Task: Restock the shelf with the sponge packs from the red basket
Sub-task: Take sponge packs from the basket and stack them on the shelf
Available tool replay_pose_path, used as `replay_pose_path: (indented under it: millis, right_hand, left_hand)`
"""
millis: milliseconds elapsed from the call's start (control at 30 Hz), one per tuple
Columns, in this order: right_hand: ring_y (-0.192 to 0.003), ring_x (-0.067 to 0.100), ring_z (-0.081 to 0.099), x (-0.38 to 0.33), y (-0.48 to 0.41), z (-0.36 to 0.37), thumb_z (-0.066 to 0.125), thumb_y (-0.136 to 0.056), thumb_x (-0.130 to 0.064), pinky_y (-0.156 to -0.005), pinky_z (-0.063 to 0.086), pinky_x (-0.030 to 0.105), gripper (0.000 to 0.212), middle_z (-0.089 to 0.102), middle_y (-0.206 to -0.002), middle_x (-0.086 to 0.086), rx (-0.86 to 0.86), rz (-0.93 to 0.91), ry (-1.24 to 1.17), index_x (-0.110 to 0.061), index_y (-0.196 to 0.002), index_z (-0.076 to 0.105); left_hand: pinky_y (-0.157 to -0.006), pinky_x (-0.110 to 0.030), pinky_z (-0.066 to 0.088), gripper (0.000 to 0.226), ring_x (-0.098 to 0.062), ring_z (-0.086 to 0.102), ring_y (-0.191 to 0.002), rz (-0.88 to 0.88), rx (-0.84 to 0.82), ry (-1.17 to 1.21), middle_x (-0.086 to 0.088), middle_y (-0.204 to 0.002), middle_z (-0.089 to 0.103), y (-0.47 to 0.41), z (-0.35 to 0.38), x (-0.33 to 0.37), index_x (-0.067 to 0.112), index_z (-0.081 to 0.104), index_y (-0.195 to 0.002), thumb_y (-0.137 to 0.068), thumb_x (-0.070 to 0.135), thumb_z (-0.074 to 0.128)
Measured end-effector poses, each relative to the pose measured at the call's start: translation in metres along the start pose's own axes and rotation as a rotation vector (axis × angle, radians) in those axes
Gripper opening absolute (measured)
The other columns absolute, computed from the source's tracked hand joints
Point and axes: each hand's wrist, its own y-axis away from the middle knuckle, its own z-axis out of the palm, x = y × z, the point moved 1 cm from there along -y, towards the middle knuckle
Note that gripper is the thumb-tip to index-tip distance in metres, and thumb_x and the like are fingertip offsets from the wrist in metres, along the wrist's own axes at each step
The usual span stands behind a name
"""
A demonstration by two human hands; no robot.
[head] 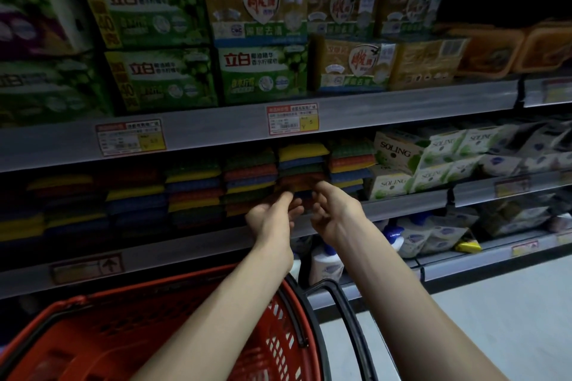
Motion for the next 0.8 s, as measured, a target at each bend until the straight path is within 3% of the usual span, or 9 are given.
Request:
replay_pose_path:
  millis: [333,467,633,800]
  right_hand:
    - [-0.045,0.011,0.038,-0.001,0.001,-0.002,0.072,-0.092,-0.013,-0.031,0.026,0.018,0.02,0.057,-0.064,0.001,0.049,-0.011,0.019,-0.008,-0.076,0.06]
    - [-0.036,0.008,0.037,0.0,0.006,-0.005,0.072,-0.092,-0.01,-0.032,0.026,0.018,0.021,0.055,-0.06,0.003,0.06,-0.045,0.001,-0.006,-0.074,0.06]
    - [-0.039,0.011,0.04,0.009,0.016,-0.004,0.08,-0.087,-0.011,-0.036,0.031,0.023,0.014,0.051,-0.052,0.002,0.113,-0.057,0.062,-0.002,-0.084,0.069]
    - [-0.036,0.01,0.038,0.028,0.034,0.015,0.081,-0.086,-0.013,-0.039,0.034,0.024,0.013,0.048,-0.043,-0.003,0.007,-0.067,0.159,-0.004,-0.081,0.072]
  left_hand:
    - [-0.06,-0.027,0.045,0.018,-0.014,0.071,-0.066,0.034,-0.024,-0.021,-0.004,-0.076,0.075,0.005,0.001,0.001,0.012,0.063,-0.079,-0.095,0.01,0.07]
    - [-0.062,-0.027,0.046,0.019,-0.015,0.073,-0.069,0.045,-0.052,-0.054,-0.004,-0.076,0.077,0.006,-0.001,-0.001,0.014,0.065,-0.076,-0.093,0.013,0.073]
    - [-0.059,-0.025,0.047,0.008,-0.01,0.073,-0.065,0.071,-0.013,-0.055,-0.001,-0.076,0.077,0.006,-0.018,0.001,0.011,0.071,-0.087,-0.093,0.015,0.075]
    - [-0.062,-0.026,0.05,0.005,-0.01,0.074,-0.067,0.118,0.071,0.01,-0.003,-0.083,0.078,0.004,-0.041,0.012,0.011,0.07,-0.092,-0.095,0.014,0.072]
